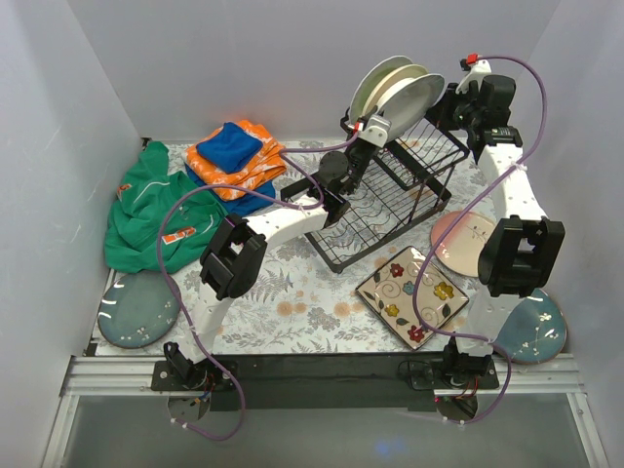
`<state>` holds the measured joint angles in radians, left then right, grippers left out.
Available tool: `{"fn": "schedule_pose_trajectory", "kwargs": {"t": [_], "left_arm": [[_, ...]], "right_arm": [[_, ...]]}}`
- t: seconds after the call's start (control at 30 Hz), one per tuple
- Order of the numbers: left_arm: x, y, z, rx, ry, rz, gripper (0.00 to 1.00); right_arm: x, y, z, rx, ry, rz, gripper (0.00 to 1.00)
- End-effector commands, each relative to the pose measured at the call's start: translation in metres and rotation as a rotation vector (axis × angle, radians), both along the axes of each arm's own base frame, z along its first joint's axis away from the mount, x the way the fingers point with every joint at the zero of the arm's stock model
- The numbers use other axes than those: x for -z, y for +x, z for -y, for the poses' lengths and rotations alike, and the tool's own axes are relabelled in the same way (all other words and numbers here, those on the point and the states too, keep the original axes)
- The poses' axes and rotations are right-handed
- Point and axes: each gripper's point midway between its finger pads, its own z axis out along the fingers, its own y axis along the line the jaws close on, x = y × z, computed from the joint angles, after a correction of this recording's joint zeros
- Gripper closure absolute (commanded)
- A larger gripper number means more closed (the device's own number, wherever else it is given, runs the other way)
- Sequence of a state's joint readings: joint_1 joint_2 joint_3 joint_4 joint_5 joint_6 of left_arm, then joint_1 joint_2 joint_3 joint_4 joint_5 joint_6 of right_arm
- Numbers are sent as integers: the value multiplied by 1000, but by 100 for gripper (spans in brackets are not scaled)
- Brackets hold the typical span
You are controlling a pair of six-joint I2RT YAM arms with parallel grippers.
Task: Load the plates into the dish rack
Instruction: Insert the plate into the dish rack
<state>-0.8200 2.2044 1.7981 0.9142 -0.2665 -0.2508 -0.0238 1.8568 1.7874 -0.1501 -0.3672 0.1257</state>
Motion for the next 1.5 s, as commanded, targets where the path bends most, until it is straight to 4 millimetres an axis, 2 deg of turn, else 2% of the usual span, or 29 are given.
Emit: {"fn": "schedule_pose_trajectory", "kwargs": {"t": [0.0,0.33,0.77,1.27,1.33,1.4,1.47], "left_arm": [[-81,-21,-25,6,-199,157,100],[-74,-20,-13,48,-181,144,100],[-68,-21,-5,66,-175,146,95],[-73,-37,6,104,-180,201,87],[-74,-40,9,111,-177,213,88],[-78,-43,10,117,-182,229,100],[-80,-44,11,115,-182,240,100]], "right_arm": [[-35,12,-6,-3,6,112,92],[-28,15,-9,-5,17,95,92],[-26,20,-11,-5,28,89,92],[-31,25,-14,-10,49,95,92],[-32,24,-15,-14,48,97,92],[-36,23,-15,-17,49,105,92],[-39,21,-16,-20,49,111,92]]}}
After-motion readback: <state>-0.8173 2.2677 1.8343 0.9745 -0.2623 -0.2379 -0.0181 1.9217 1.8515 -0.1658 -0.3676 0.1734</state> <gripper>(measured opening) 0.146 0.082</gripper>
